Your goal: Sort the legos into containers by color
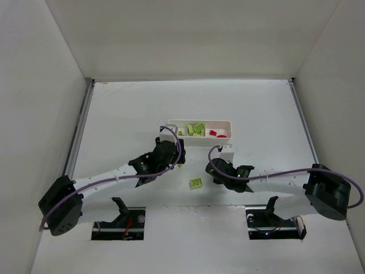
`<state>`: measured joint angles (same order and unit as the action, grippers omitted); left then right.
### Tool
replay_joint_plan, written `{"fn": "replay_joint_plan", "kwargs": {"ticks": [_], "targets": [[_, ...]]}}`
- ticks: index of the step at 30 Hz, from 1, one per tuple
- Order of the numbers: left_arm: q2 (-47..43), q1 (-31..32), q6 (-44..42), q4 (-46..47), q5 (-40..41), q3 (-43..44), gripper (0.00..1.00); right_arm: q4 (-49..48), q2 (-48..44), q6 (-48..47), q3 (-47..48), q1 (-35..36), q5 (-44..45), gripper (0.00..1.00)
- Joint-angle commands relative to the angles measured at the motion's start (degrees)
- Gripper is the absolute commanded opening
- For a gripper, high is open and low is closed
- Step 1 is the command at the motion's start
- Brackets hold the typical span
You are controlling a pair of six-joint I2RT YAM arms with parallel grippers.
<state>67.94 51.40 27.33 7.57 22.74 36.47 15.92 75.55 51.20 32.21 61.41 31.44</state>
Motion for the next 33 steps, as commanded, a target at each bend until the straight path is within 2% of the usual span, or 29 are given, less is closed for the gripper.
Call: {"fn": "replay_joint_plan", "kwargs": {"ticks": [1,7,14,17,19,23,25,33], "targets": [[-4.21,4.53,1.76,-1.77,0.37,-4.2,0.56,-2.56,-3.47,-5.83,4.26,-2.11,2.22,0.18],[-4.49,14.73,2.73,1.82,0.9,-7.81,0.65,-9.13,-4.36,-16.11,10.06,-14.31,-2.94,0.18],[2.71,21.15,0.89,6.75,2.83,-7.2,0.69,-13.99,6.69,-22.45,20.51,-25.76,-9.38,0.19],[5.35,22.56,-0.17,7.72,2.92,-6.76,0.69,-14.25,10.84,-23.6,23.77,-27.43,-9.47,0.2],[6.5,22.91,-0.44,8.07,2.66,-6.5,0.69,-14.16,12.51,-24.39,25.09,-28.14,-9.12,0.24],[7.29,23.26,-0.88,8.77,1.96,-6.58,0.69,-14.95,12.7,-24.39,25.1,-29.46,-7.71,0.46],[7.64,23.09,-1.14,9.56,1.69,-6.94,0.69,-16.09,11.38,-24.22,23.61,-29.55,-7.53,0.53],[13.44,23.0,-4.57,11.06,-2.87,-5.01,0.67,-17.59,7.86,-23.25,18.95,-29.28,-8.15,0.55]]}}
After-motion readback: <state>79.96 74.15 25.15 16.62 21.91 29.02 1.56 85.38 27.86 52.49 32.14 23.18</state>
